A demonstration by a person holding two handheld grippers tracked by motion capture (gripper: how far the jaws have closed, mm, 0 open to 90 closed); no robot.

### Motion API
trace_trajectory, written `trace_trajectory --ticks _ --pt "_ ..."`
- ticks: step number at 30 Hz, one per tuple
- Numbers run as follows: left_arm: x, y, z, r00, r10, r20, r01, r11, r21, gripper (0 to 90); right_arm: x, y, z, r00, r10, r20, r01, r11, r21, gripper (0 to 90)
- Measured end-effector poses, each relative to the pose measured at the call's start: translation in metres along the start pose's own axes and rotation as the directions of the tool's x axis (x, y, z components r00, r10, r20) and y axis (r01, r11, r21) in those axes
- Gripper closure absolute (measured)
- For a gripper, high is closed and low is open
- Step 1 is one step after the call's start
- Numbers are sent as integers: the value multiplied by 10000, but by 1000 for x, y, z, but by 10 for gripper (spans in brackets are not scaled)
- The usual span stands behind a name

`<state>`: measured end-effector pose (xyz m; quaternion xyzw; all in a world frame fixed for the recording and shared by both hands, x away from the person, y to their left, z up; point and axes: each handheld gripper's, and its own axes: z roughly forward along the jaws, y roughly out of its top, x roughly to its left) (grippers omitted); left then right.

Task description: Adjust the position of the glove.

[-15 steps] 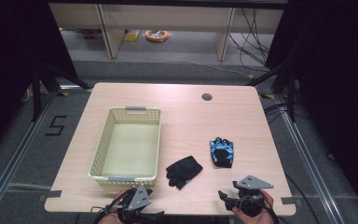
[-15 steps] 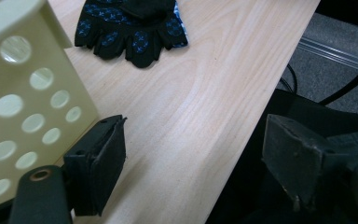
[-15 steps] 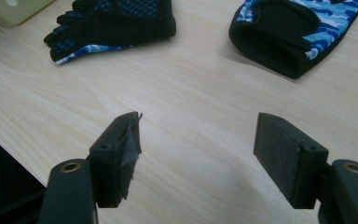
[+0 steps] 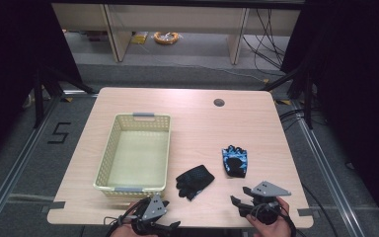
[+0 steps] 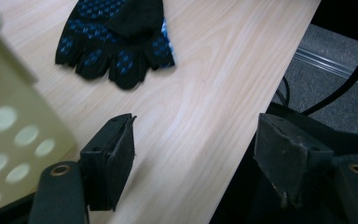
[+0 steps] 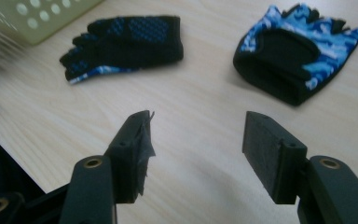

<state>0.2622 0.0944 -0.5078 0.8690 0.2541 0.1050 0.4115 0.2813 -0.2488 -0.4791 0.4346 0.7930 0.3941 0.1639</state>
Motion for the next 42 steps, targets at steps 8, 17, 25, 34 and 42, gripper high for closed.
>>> trace_trajectory --ticks 8,17,25,34,42 --pt "-13 23 15 9993 386 -10 -386 9990 -226 346 -4 36 7 9979 -632 102 635 9976 -290 504" --pt "-15 38 33 9975 538 -451 -540 9985 -32 410 -7 66 49 9951 -764 -624 777 9968 178 580" --pt "-10 45 46 9908 472 -1267 -453 9988 182 445 -4 80 79 9954 -672 -682 729 9938 842 584" --pt "-6 51 60 9868 515 -1535 -445 9978 490 554 -8 87 102 9953 -571 -787 664 9904 1212 555" --pt "-2 46 62 9804 1035 -1676 -879 9913 978 676 -9 91 119 9932 -715 -922 840 9865 1407 554"
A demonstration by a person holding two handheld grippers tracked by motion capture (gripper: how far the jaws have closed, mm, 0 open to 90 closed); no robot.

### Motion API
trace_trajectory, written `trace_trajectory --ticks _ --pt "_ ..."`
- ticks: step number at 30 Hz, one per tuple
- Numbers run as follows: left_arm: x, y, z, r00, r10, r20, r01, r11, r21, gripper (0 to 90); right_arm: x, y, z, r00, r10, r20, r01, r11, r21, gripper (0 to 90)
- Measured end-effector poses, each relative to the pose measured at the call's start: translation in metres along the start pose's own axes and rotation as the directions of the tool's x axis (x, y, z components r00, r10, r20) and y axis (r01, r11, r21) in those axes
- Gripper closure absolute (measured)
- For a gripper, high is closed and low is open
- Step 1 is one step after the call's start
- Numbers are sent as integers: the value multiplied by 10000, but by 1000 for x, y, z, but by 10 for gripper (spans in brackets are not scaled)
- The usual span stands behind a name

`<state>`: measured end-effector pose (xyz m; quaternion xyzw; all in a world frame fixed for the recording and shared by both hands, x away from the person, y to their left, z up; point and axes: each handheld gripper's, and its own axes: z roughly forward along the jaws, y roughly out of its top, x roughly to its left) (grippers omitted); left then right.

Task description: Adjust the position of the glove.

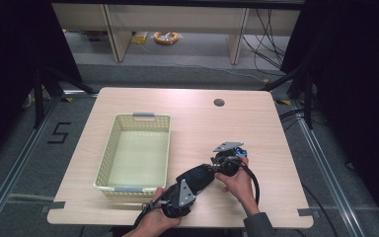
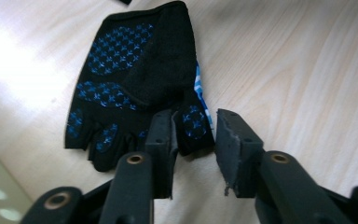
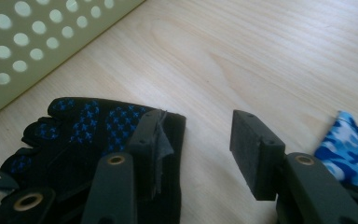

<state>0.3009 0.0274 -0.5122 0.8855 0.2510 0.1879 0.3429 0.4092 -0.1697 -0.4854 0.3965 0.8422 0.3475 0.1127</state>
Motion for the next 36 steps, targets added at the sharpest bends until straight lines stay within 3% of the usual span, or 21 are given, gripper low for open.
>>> trace_trajectory --ticks 1,2,4,6,7,8,11,12,16,17,19,22,24,26,27,28,29,31,32,35,36 --pt "-1 0 0 9999 134 -38 -134 9999 -91 676 0 0 0 10000 0 0 0 10000 0 554" --pt "-2 0 -1 9997 67 233 -67 10000 -28 726 3 2 5 9999 100 -125 -97 9997 233 555" --pt "-1 0 0 9995 -32 301 32 10000 2 742 4 1 8 9999 63 -112 -60 9996 278 556" --pt "0 0 -1 9990 350 285 -352 9993 87 795 4 1 14 9997 208 -105 -200 9974 696 605" --pt "0 0 -1 9990 350 285 -352 9993 87 805 4 1 14 9997 208 -105 -200 9974 696 605" --pt "0 -1 0 9994 190 283 -189 9998 -43 805 4 0 16 9996 258 -141 -246 9967 780 646" --pt "2 -1 0 9987 330 391 -328 9994 -66 843 4 -2 16 9961 671 -569 -626 9950 774 794" --pt "1 -2 -1 9984 444 336 -441 9990 -97 851 4 -4 14 9987 423 -299 -400 9966 723 884" --pt "1 -2 -5 9986 354 396 -347 9992 -197 856 6 -7 7 9963 658 -547 -640 9974 334 892" --pt "2 -2 -8 9968 665 455 -664 9978 -20 857 6 -9 4 9977 473 -479 -472 9989 20 893" --pt "2 -4 -10 9983 389 423 -374 9987 -348 859 9 -10 -12 9959 645 -629 -645 9979 11 895" --pt "4 -3 -18 9982 476 364 -456 9974 -551 864 10 -16 -33 9902 902 -1064 -970 9935 -596 895" --pt "4 -2 -24 9974 611 390 -585 9962 -644 866 14 -23 -47 9895 1022 -1020 -1117 9895 -917 895" --pt "3 -4 -29 9953 801 538 -760 9944 -733 866 19 -33 -57 9837 1274 -1272 -1409 9846 -1039 896" --pt "1 -5 -29 9956 658 668 -610 9956 -711 867 22 -40 -62 9861 1181 -1165 -1328 9829 -1273 896" --pt "0 -7 -28 9947 746 711 -701 9956 -630 867 26 -44 -65 9792 1587 -1260 -1746 9765 -1264 896" --pt "-2 -9 -27 9938 758 819 -707 9955 -635 867 25 -50 -68 9848 1324 -1126 -1472 9797 -1358 895" --pt "-5 -10 -24 9895 835 1179 -793 9960 -401 867 29 -61 -71 9788 1592 -1289 -1760 9755 -1318 896" --pt "-7 -11 -22 9890 985 1100 -943 9946 -431 867 32 -66 -73 9745 1873 -1232 -2018 9724 -1174 895" --pt "-11 -12 -20 9863 1073 1251 -1041 9941 -317 867 28 -76 -69 9825 1530 -1064 -1647 9799 -1126 895" --pt "-13 -13 -18 9864 953 1336 -902 9950 -433 866 31 -77 -70 9757 1966 -971 -2042 9759 -764 895"
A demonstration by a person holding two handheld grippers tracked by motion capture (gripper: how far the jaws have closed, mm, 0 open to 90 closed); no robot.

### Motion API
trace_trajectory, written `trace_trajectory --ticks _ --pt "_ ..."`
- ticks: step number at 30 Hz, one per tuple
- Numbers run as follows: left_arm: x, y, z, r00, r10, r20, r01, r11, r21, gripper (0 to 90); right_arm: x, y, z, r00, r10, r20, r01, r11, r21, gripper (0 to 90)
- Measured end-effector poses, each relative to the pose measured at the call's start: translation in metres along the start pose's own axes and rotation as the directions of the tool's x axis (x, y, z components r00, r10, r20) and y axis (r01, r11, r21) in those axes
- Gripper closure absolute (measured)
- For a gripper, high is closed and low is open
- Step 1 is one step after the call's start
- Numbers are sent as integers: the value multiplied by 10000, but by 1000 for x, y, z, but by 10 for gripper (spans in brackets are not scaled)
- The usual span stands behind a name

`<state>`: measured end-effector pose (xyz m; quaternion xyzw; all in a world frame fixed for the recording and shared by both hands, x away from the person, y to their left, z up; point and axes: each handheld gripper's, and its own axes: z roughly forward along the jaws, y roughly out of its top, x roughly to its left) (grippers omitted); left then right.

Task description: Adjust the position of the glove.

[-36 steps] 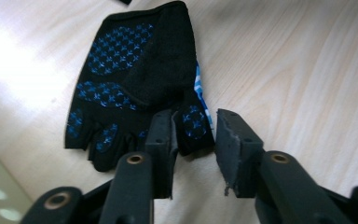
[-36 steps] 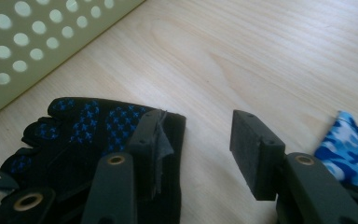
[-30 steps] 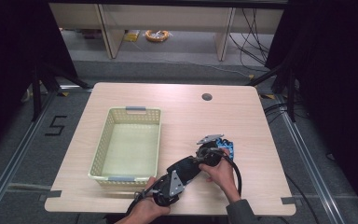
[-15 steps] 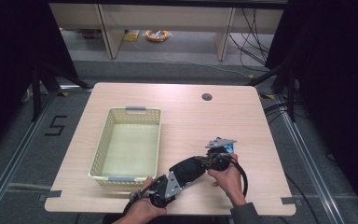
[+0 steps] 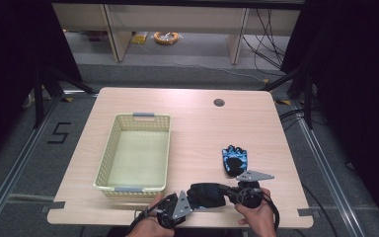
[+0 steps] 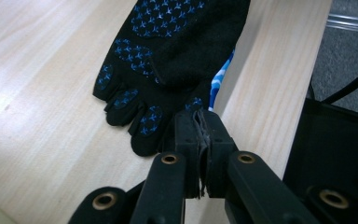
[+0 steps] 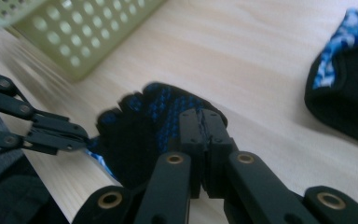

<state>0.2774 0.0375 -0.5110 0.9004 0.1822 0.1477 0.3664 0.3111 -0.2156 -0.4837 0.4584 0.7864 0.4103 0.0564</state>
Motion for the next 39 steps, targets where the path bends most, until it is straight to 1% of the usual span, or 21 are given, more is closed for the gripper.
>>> trace_trajectory --ticks 1,2,4,7,9,10,13,16,21,22,23,24,25,27,28,30,32,34,35,36,39 --pt "1 0 0 10000 66 -67 -65 9999 89 866 -4 -1 3 9994 -345 30 346 9994 -66 894" --pt "2 -1 1 10000 11 -35 -10 9998 191 864 -5 -3 7 9980 -575 276 567 9979 313 894" --pt "1 -1 2 9999 -130 39 130 9999 72 863 -4 -4 8 9990 -303 336 285 9981 542 893" --pt "0 -1 2 9999 -142 83 141 9999 86 855 -7 -5 11 9972 -524 540 487 9965 679 884" --pt "0 -1 2 9995 -255 197 253 9996 88 839 -6 -8 16 9972 -270 701 255 9994 218 870" --pt "-1 -1 2 9992 -319 238 317 9995 78 820 -6 -6 13 9986 -396 361 367 9963 773 851" --pt "0 0 -2 9996 -146 236 142 9998 157 734 -5 -6 12 9947 -615 822 528 9931 1045 783" --pt "-1 1 -6 9988 -364 318 361 9993 102 617 -4 -5 9 9975 -315 627 259 9959 869 722" --pt "-1 -1 -20 9965 -679 483 693 9972 -277 506 -9 2 -7 9937 -403 1048 409 9992 -31 615" --pt "-1 -3 -24 9955 -819 472 834 9960 -313 457 -12 5 -16 9897 -216 1417 263 9992 -315 606" --pt "0 -4 -28 9956 -807 467 820 9963 -259 457 -12 5 -16 9897 -216 1417 263 9992 -315 606" --pt "1 -9 -32 9921 -1118 565 1143 9925 -425 435 -20 9 -23 9833 -267 1801 380 9975 -594 594" --pt "1 -9 -32 9921 -1118 565 1143 9925 -425 421 -20 9 -23 9833 -267 1801 380 9975 -594 594" --pt "5 -13 -38 9924 -1148 442 1166 9923 -411 406 -28 13 -29 9692 -359 2438 543 9961 -692 585" --pt "5 -15 -39 9861 -1552 599 1579 9865 -430 394 -32 15 -30 9629 -319 2679 528 9961 -713 581" --pt "8 -21 -45 9841 -1690 543 1713 9843 -413 366 -49 19 -31 9539 63 3002 182 9967 -786 552" --pt "9 -23 -46 9819 -1804 571 1827 9824 -387 363 -56 20 -30 9501 59 3120 218 9961 -855 549" --pt "13 -27 -48 9829 -1779 484 1788 9838 -155 358 -64 23 -27 9440 468 3266 -255 9973 -693 546" --pt "13 -29 -48 9760 -2120 499 2134 9767 -240 359 -70 25 -24 9442 469 3261 -229 9968 -771 540" --pt "15 -31 -50 9769 -2100 384 2108 9774 -178 360 -74 26 -21 9384 693 3384 -470 9962 -735 538" --pt "18 -35 -54 9754 -2174 349 2183 9757 -214 358 -85 31 -10 9354 771 3451 -625 9966 -532 526"
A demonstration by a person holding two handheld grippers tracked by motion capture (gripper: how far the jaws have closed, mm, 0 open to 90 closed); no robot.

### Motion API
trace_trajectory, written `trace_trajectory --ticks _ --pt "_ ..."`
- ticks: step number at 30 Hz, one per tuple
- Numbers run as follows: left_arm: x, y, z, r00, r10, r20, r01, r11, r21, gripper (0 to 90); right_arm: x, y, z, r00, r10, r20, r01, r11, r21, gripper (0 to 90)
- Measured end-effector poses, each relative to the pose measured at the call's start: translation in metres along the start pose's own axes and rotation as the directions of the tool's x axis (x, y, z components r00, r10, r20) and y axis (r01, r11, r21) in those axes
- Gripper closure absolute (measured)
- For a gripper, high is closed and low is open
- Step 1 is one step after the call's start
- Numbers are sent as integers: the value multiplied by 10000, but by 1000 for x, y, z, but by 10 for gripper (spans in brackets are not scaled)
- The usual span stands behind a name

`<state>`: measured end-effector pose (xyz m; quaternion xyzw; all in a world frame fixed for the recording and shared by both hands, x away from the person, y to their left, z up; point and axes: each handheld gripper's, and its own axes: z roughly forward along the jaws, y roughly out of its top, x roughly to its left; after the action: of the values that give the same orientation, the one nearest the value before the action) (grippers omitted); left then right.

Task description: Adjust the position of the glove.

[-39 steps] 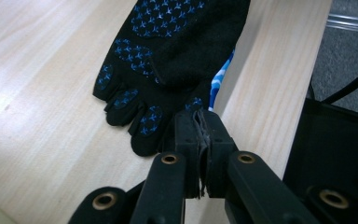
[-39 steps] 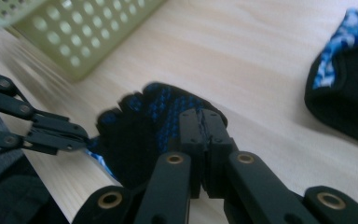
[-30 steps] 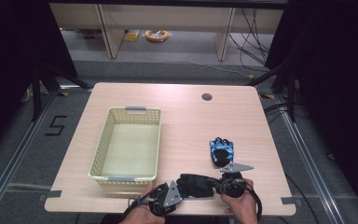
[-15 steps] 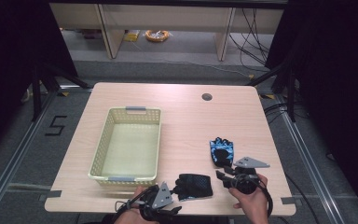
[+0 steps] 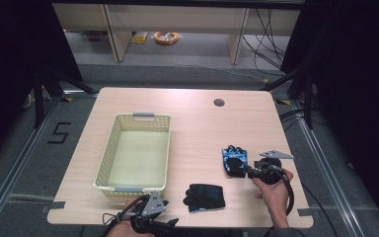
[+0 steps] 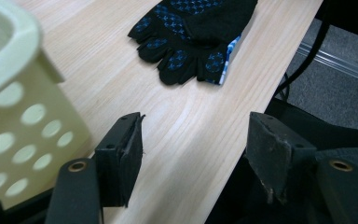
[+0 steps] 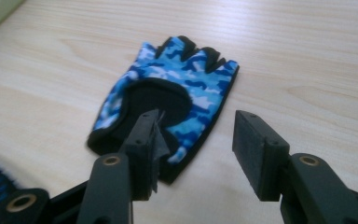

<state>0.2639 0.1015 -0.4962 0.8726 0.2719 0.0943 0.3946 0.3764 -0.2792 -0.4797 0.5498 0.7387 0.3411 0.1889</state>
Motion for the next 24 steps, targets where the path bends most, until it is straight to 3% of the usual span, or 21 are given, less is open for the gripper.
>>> trace_trajectory --ticks 1,4,5,6,10,11,12,14,15,17,18,19,20,22,24 --pt "0 -1 -1 9999 -87 -72 87 10000 -33 353 -1 2 4 9995 -245 218 242 9996 111 523" --pt "2 -5 -4 9998 -183 11 183 9998 -17 327 -1 7 13 9995 170 283 -179 9993 326 506" --pt "4 -6 -4 9999 -137 -77 138 9999 68 318 -3 8 16 9997 -78 226 71 9994 334 500" --pt "3 -7 -4 9996 -298 32 298 9995 -62 313 -3 9 18 9998 138 143 -142 9994 302 498" --pt "6 -9 -6 9994 -297 -192 296 9995 -70 303 -1 11 23 9993 -100 353 77 9979 649 487" --pt "7 -10 -7 9997 -137 -190 133 9997 -196 303 -1 11 25 9996 -99 266 80 9973 728 483" --pt "6 -11 -8 9989 -395 -249 389 9990 -204 303 0 11 27 9995 91 286 -114 9968 787 478" --pt "8 -10 -9 9998 -160 -152 157 9997 -175 303 1 12 29 9990 236 384 -262 9973 687 478" --pt "7 -11 -9 9992 -372 -146 368 9989 -286 303 -1 12 30 9996 85 271 -105 9970 770 478" --pt "8 -12 -9 9989 -409 -216 407 9991 -77 303 -1 13 30 9994 152 296 -177 9962 853 478" --pt "8 -13 -9 9987 -482 -181 480 9988 -103 303 1 13 30 9988 431 252 -453 9948 909 477" --pt "8 -13 -9 9994 -283 -216 281 9996 -59 303 2 14 31 9978 588 313 -612 9946 842 476" --pt "7 -13 -7 9991 -405 -134 402 9990 -195 303 -1 13 32 9992 149 360 -180 9960 875 476" --pt "7 -13 -7 9990 -418 -144 415 9990 -194 302 -2 14 34 9994 68 352 -97 9965 836 476" --pt "7 -13 -7 9988 -465 -167 463 9989 -88 300 1 14 33 9976 423 540 -477 9935 1031 476"
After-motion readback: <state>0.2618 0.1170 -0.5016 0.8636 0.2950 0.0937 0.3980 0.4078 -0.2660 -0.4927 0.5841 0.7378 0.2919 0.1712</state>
